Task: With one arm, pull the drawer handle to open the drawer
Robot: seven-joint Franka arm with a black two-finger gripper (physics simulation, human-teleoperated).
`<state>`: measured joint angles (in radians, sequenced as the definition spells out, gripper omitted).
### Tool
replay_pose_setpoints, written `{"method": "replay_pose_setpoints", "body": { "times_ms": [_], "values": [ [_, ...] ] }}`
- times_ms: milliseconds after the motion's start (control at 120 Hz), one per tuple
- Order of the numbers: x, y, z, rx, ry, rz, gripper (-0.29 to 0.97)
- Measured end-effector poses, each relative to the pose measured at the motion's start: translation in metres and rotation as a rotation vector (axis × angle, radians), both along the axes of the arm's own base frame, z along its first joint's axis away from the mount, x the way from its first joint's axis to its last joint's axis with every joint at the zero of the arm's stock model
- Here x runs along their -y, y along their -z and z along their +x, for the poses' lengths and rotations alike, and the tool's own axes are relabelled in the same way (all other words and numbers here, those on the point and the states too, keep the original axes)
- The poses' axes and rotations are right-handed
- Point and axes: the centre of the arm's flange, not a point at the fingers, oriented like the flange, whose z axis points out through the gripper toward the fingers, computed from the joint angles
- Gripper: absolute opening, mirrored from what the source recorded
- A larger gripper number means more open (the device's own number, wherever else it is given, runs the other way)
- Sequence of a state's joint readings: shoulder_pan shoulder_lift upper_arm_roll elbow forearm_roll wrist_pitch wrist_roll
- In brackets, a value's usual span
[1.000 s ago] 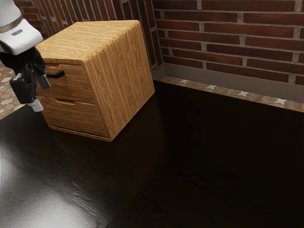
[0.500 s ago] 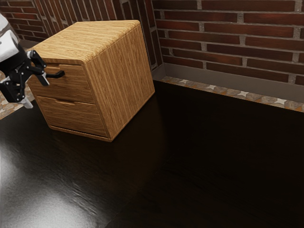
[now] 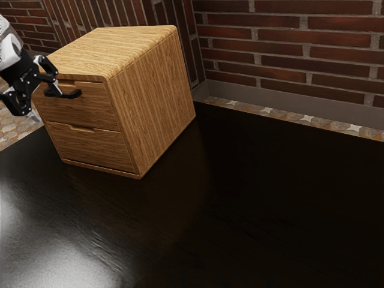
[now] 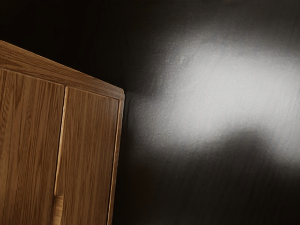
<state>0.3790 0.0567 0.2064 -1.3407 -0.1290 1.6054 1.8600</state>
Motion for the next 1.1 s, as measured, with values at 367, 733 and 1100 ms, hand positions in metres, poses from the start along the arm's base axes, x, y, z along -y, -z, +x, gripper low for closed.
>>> {"method": "replay_pose_setpoints", "body": {
  "times_ms": [367, 733, 1100],
  "values": [
    [0.000, 0.001, 0.017, 0.125, 0.065, 0.007, 0.68],
    [-0.032, 0.018, 0.006, 0.120, 0.075, 0.027, 0.68],
    [-0.053, 0.028, 0.018, 0.136, 0.109, 0.024, 0.68]
  ]
}}
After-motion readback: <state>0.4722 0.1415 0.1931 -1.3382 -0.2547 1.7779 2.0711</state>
